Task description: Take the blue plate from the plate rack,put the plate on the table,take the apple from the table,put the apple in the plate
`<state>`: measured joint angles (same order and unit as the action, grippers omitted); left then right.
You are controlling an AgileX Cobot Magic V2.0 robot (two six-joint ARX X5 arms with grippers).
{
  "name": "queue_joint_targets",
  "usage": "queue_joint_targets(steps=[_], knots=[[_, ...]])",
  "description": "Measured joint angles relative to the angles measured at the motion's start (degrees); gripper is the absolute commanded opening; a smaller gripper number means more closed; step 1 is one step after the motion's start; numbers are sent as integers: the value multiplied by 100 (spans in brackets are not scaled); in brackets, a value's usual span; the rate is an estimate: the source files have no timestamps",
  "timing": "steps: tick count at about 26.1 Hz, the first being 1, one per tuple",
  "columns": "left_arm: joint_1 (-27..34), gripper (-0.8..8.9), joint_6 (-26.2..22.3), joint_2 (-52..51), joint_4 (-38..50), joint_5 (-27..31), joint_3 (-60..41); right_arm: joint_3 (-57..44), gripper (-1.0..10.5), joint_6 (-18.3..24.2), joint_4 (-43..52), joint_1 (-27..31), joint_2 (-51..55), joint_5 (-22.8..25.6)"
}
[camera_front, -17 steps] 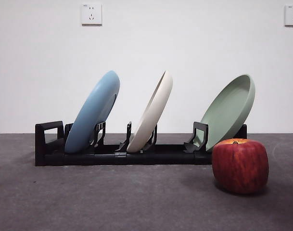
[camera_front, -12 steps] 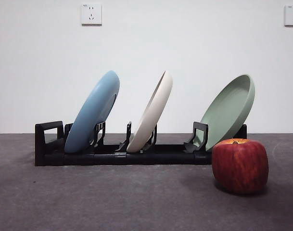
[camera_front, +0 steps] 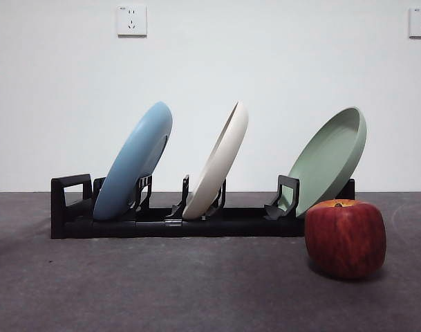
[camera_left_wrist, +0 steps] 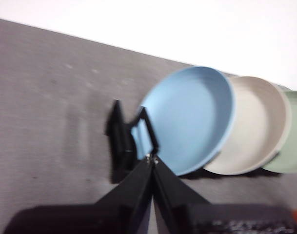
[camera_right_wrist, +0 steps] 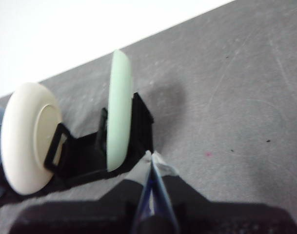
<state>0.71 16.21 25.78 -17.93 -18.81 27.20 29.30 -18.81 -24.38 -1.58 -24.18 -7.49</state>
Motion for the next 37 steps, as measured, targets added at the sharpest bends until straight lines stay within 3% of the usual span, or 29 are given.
queue_joint_targets(steps=[9,10,14,18,23,30,37], knots=[[-2,6,-332,1897,-656,-1298,1596,1685,21,769,-813,0,-1759,-1237],[-2,32,-407,2052,-756,-1408,1722,1816,71,850,-846,0,-1928,-1342],[-94,290,-599,2516,-949,-1532,2017,2129,308,999,-907,0,-2465,-1493],[-367,291,-581,2861,-896,-1541,2028,2170,320,1047,-944,0,-2686,-1495],[-925,287,-455,3788,-879,-1416,2929,2170,320,1051,-942,0,-2686,-1499],[-1707,281,-682,5659,-1674,-249,5097,2170,319,1051,-1014,0,-2686,-1502],[-2057,279,-787,6867,-1714,-72,5530,2170,316,1051,-1078,0,-2686,-1502]])
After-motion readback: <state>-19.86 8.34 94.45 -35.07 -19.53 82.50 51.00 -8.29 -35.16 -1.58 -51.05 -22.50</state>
